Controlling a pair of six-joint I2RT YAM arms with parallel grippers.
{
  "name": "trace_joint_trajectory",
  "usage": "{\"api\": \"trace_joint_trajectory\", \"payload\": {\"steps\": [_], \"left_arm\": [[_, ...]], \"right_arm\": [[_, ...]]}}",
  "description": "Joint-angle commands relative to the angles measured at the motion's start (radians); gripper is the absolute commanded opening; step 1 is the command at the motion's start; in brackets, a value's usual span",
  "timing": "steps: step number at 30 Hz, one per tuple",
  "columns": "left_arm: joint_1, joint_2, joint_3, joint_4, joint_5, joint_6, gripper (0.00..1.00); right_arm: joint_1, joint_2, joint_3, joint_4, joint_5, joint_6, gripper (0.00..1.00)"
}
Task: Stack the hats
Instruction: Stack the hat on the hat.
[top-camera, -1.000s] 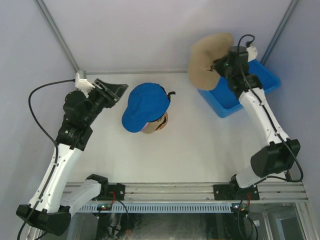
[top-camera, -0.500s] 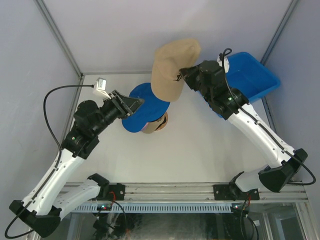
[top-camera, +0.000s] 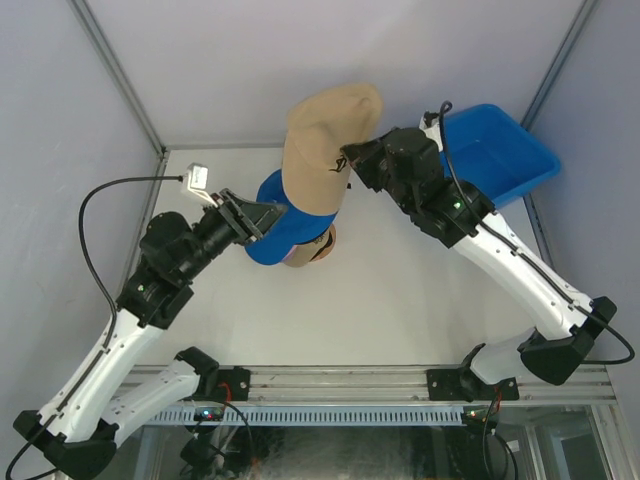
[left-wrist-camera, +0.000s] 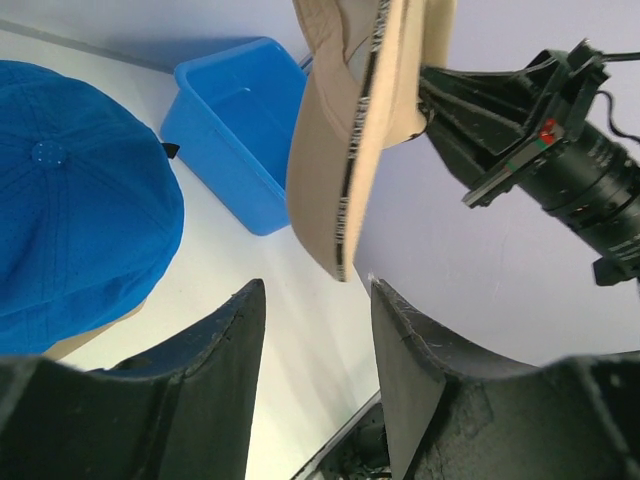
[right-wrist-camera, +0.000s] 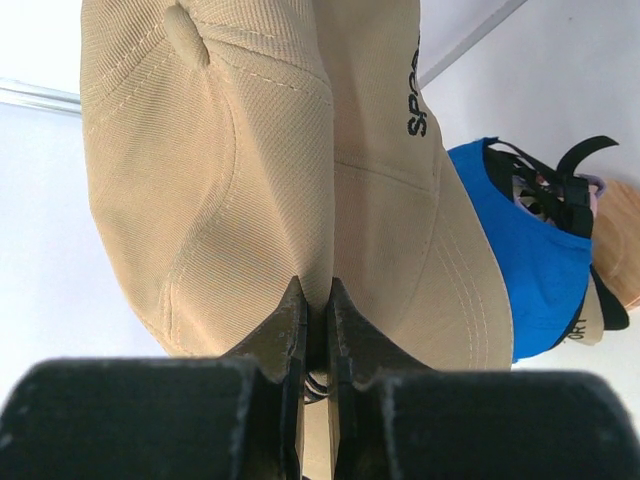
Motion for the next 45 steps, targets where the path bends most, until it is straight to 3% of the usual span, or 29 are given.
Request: {"api": "trace_joint_trajectory", "payload": {"steps": [1,25,29,36,40,45], "left_arm": [[-0.006,0.012,0.027,0.014,0.018,0.06,0.51],[-0.006,0.151,0.122,0.131,0.135,0.109,0.5],[-0.006,0.168,0.124,0.172,0.137,0.103,0.42],[-0.002,0.149,0.107,0.198,0.114,0.12,0.01],[0.038,0.128,0.061,0.247,0.164,0.089,0.0],[0.16,0.097,0.005,0.334,0.288,-0.009,0.0]], "right_arm": [[0.004,-0.021,0.066,0.013,-0.077,0.001,0.0],[-0.035,0.006,0.044,0.014,-0.299,0.039,0.0],[-0.036,0.013,0.04,0.022,-0.328,0.049,0.0],[-0.058,0.003,0.009,0.047,-0.358,0.006,0.0],[-0.109,-0.023,-0.057,0.118,-0.426,-0.084,0.01],[-0.228,-0.077,-0.16,0.232,-0.598,-0.253,0.17]]}}
